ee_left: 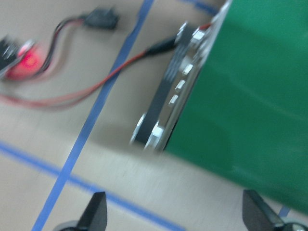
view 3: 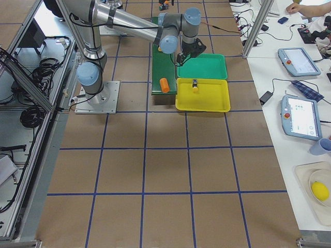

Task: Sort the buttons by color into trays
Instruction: 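Grasp the second yellow button with the right gripper while the left reaches to the pile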

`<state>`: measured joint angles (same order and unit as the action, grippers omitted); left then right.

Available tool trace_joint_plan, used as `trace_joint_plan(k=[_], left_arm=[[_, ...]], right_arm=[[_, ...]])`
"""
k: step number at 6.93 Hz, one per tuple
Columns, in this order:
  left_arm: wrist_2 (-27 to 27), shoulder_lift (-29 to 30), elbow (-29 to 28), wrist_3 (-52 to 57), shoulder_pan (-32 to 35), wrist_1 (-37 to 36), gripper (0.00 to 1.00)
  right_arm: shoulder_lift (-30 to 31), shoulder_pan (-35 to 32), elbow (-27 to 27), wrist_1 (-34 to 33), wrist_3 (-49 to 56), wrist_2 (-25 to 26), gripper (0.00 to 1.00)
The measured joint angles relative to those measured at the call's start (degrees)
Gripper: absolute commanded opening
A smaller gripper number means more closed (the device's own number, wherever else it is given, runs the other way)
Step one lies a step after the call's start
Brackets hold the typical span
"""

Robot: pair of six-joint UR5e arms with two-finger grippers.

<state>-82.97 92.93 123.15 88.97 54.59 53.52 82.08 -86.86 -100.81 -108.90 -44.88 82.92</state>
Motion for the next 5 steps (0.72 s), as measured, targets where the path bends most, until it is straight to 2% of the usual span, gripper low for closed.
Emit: trace_joint_plan(k=[1, 3, 4, 5], left_arm=[[0.14, 1.45, 0.25, -0.89, -4.45, -2.79, 1.00], [0.15, 4.76, 0.10, -3.92, -10.17, -6.96, 1.00], [-0.15, 6.61, -0.34, -4.63, -11.40, -9.66, 1.00], [-0.38, 8.39, -0.80, -4.49, -12.69, -11.67, 1.00]], right_arm=[[3.17, -1.18, -0.06, 4.48, -2.67, 0.07, 1.00], [9.16, -4.01, -0.58, 12.37, -9.98, 0.15, 0.81], [10.44, -5.34, -1.95, 13.88, -12.94, -0.12, 0.82], [10.77, -7.02, -4.04, 13.79, -15.03, -0.22, 0.90]])
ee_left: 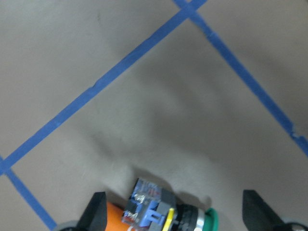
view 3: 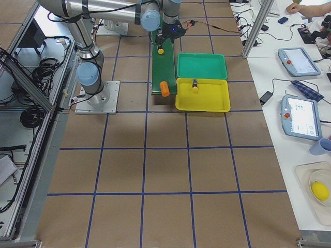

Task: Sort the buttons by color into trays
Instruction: 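Grasp the second yellow button with the right gripper while the left reaches to the pile, then grasp an orange cylinder with the left gripper while the right lifts the yellow button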

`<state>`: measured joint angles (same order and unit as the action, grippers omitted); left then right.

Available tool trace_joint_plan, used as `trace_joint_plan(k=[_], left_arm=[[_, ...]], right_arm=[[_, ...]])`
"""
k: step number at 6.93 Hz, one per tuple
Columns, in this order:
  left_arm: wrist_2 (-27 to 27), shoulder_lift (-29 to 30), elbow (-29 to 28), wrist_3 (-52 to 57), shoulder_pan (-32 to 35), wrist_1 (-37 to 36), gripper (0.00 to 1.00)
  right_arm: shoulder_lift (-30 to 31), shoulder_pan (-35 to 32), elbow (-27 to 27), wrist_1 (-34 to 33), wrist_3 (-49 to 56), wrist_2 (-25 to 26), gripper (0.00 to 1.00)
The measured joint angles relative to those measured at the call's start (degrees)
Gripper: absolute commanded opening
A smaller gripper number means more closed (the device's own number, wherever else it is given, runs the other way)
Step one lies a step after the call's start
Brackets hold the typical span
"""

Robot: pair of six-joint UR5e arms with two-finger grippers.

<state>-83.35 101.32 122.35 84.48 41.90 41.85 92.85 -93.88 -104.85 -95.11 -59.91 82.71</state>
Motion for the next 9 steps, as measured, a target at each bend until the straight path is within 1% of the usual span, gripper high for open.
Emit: trace_joint_plan(k=[1, 2, 4, 5, 7, 9], left_arm=[[-0.65, 1.36, -0.27, 2.05, -1.63, -0.99, 1.00], [-1.83, 2.09, -0.28, 6.43, -3.04, -1.42, 1.00], [-3.11, 2.49, 0.34, 13.69, -4.39, -1.15, 1.00], [-3.36, 2.65, 0.51, 15.03, -4.50, -0.99, 1.00], [-3.54, 3.27, 0.57, 15.87, -4.51, -0.98, 1.00], [-3.30, 3.56, 0.18, 16.04, -4.28, -1.11, 1.00]], right_arm=[[0.08, -1.85, -2.46, -1.79, -1.96, 0.03, 1.00], [-0.02, -3.17, -4.36, -4.17, -3.72, 0.17, 1.00], [-1.69, -4.10, -6.11, -6.74, -5.28, 0.08, 1.00], [-3.83, -4.65, -6.46, -9.40, -6.32, 0.03, 1.00], [-7.71, -7.84, -6.66, -14.13, -10.79, 0.22, 1.00], [-9.72, -10.13, -6.74, -15.99, -12.92, 0.17, 1.00]])
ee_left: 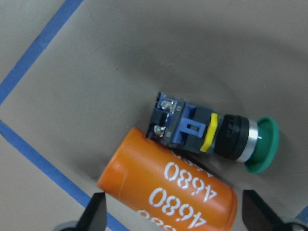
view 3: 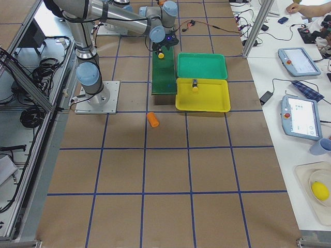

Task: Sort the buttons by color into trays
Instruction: 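Grasp an orange cylinder with the left gripper while the right lifts the yellow button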

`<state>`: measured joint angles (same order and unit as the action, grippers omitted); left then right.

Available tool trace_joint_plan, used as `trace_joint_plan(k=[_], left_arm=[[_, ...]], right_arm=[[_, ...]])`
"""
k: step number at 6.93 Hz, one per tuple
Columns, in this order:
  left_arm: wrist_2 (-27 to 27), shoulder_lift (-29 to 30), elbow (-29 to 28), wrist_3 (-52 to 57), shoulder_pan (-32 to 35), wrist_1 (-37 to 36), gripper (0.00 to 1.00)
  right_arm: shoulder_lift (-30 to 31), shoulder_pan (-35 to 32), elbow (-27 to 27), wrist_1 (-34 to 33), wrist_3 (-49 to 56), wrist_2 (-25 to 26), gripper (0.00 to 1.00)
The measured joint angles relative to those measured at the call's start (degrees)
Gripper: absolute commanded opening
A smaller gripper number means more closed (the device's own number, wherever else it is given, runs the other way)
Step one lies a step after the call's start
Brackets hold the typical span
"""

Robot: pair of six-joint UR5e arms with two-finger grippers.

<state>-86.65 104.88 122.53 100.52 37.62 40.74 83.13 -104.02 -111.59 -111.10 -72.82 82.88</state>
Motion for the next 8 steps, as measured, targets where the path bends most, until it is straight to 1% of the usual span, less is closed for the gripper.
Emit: trace_joint_plan(k=[4, 5, 6, 7, 8], left_arm=[[0.78, 1.49, -0.98, -0.29, 0.25, -0.56, 1.00], [1.19, 2.47, -1.86, -0.32, 0.24, -0.60, 0.93], [1.40, 3.42, -2.67, -0.26, 0.23, -0.57, 0.64], [1.51, 4.11, -3.11, -0.28, 0.23, -0.50, 0.44], [1.66, 4.44, -3.27, -0.44, 0.24, -0.42, 0.38]], right_arm=[[-1.71, -0.68, -0.12, -0.22, -0.58, -0.24, 1.00], [-1.98, -0.71, -0.48, -0.18, -0.56, -0.22, 1.00], [-2.26, -0.73, -1.18, -0.24, -0.49, -0.22, 0.95], [-2.50, -0.75, -1.76, -0.30, -0.41, -0.20, 0.54], [-2.63, -0.74, -1.99, -0.32, -0.06, -0.01, 0.11]])
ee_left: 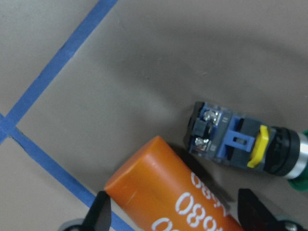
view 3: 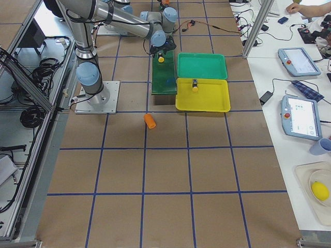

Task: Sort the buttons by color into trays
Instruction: 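Grasp an orange cylinder with the left gripper while the right lifts the yellow button, then carry the yellow button into the yellow tray and open the right gripper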

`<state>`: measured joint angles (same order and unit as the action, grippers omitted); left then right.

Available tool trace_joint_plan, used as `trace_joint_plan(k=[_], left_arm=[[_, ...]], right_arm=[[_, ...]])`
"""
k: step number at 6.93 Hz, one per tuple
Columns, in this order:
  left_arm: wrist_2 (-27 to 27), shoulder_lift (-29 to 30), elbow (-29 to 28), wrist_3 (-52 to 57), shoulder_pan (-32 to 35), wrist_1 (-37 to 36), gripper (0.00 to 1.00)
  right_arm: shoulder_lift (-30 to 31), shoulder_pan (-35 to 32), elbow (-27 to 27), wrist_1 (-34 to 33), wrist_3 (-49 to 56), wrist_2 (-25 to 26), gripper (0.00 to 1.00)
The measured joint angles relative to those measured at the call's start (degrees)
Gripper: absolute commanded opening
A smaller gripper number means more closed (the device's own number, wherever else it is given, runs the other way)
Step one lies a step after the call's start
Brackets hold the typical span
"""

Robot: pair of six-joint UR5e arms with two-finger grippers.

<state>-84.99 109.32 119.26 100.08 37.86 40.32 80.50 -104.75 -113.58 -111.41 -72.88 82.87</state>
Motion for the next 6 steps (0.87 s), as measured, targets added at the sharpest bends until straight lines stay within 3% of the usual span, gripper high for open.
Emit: trace_joint_plan(k=[1, 2, 6], left_arm=[[0.20, 0.10, -0.08, -0.14, 0.00, 0.06, 0.36], [0.32, 0.02, -0.12, -0.17, 0.03, 0.16, 0.19], [0.10, -3.51, -1.36, -0.27, 4.13, 2.97, 0.15]], right_arm=[[-0.07, 0.04, 0.00, 0.01, 1.34, 0.35, 0.00], [-0.12, 0.15, 0.08, -0.05, 3.46, 0.48, 0.00], [0.46, 2.27, 3.79, 0.94, 10.42, 3.31, 0.00]])
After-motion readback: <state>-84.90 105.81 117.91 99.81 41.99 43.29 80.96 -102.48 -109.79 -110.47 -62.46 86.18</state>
